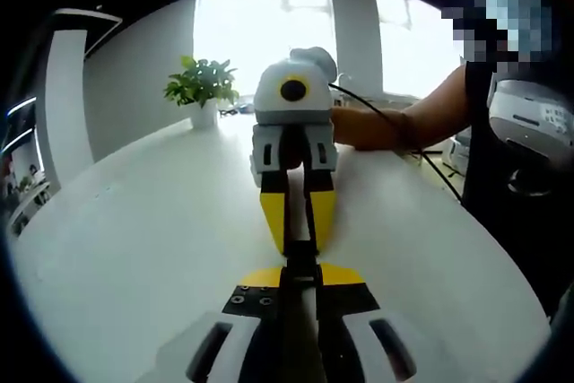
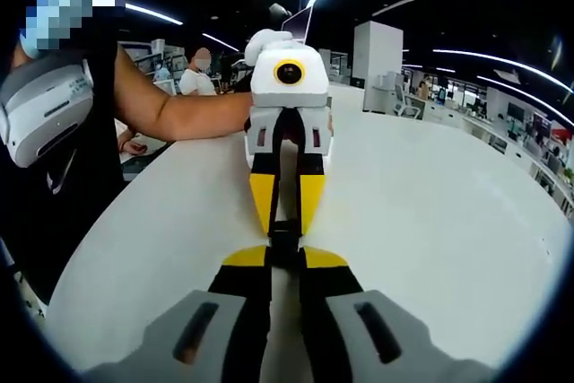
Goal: Snap the two parts of the plastic buckle together until the buckle closes and remains connected.
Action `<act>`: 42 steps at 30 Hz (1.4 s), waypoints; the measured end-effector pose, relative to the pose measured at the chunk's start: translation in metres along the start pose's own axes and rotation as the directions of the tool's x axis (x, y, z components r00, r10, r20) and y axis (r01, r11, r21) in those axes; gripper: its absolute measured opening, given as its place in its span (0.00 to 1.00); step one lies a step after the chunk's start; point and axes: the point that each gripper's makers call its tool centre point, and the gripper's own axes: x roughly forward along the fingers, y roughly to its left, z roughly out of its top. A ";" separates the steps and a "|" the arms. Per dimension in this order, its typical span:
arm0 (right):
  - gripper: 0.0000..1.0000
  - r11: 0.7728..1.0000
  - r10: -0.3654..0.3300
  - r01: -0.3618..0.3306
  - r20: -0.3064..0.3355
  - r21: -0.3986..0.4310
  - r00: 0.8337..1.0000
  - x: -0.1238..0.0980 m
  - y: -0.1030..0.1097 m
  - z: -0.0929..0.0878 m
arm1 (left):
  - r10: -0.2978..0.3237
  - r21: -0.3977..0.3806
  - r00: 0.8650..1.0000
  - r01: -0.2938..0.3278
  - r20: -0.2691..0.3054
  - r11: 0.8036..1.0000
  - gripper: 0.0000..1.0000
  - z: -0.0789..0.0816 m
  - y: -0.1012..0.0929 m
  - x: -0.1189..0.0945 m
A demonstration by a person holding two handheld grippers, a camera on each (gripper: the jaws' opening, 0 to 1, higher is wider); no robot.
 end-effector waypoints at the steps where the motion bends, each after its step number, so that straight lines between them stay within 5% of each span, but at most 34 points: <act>1: 0.10 1.000 0.000 0.000 0.000 0.000 1.000 0.000 0.000 0.000 | 0.002 0.001 1.000 -0.002 -0.002 1.000 0.08 0.000 0.001 0.000; 14: 0.10 1.000 0.001 -0.001 0.001 -0.003 1.000 -0.002 -0.002 -0.002 | 0.005 0.078 1.000 -0.007 0.028 0.997 0.14 0.005 0.000 -0.005; 17: 0.10 1.000 -0.002 0.002 -0.001 -0.003 1.000 -0.002 -0.003 -0.002 | 0.033 0.076 0.993 -0.042 0.114 0.996 0.39 0.021 0.007 -0.009; 20: 0.10 1.000 -0.003 0.003 0.000 0.002 1.000 -0.003 -0.003 -0.003 | 0.089 0.104 0.978 -0.110 0.190 0.988 0.82 0.034 0.017 -0.009; 23: 0.10 1.000 -0.007 0.007 0.001 0.003 1.000 -0.003 -0.004 -0.003 | 0.241 0.098 0.960 -0.256 0.143 0.962 0.92 0.025 0.047 -0.016; 25: 0.10 1.000 -0.010 0.010 0.003 0.007 1.000 -0.003 -0.005 -0.003 | 0.263 0.081 0.959 -0.272 0.109 0.959 0.92 0.017 0.054 -0.017; 28: 0.10 1.000 -0.019 0.019 0.008 0.009 1.000 -0.004 -0.006 -0.002 | 0.417 0.035 0.904 -0.422 0.097 0.906 1.00 0.013 0.087 -0.030; 29: 0.10 1.000 -0.021 0.021 0.010 0.010 1.000 -0.004 -0.007 -0.001 | 0.421 0.030 0.901 -0.426 0.105 0.904 1.00 0.015 0.089 -0.032; 31: 0.10 0.999 -0.029 0.029 0.007 0.013 1.000 -0.005 -0.009 -0.001 | 0.482 -0.025 0.863 -0.484 0.153 0.875 1.00 0.023 0.102 -0.047; 33: 0.10 0.999 -0.043 0.043 0.009 0.017 0.999 -0.006 -0.011 0.000 | 0.505 -0.079 0.843 -0.500 0.183 0.862 1.00 0.028 0.108 -0.058; 35: 0.10 0.998 -0.054 0.053 0.013 0.026 0.998 -0.007 -0.015 0.001 | 0.529 -0.067 0.831 -0.526 0.172 0.848 1.00 0.026 0.113 -0.065; 37: 0.10 0.997 -0.063 0.062 0.016 0.036 0.998 -0.008 -0.017 0.002 | 0.586 -0.062 0.798 -0.584 0.140 0.810 1.00 0.021 0.123 -0.073; 40: 0.10 0.997 -0.071 0.070 0.010 0.039 0.997 -0.009 -0.018 0.001 | 0.580 -0.118 0.799 -0.568 0.155 0.814 0.99 0.021 0.123 -0.074; 42: 0.10 0.997 -0.071 0.071 0.010 0.038 0.997 -0.009 -0.018 0.001 | 0.600 -0.089 0.795 -0.594 0.093 0.800 0.88 0.011 0.126 -0.076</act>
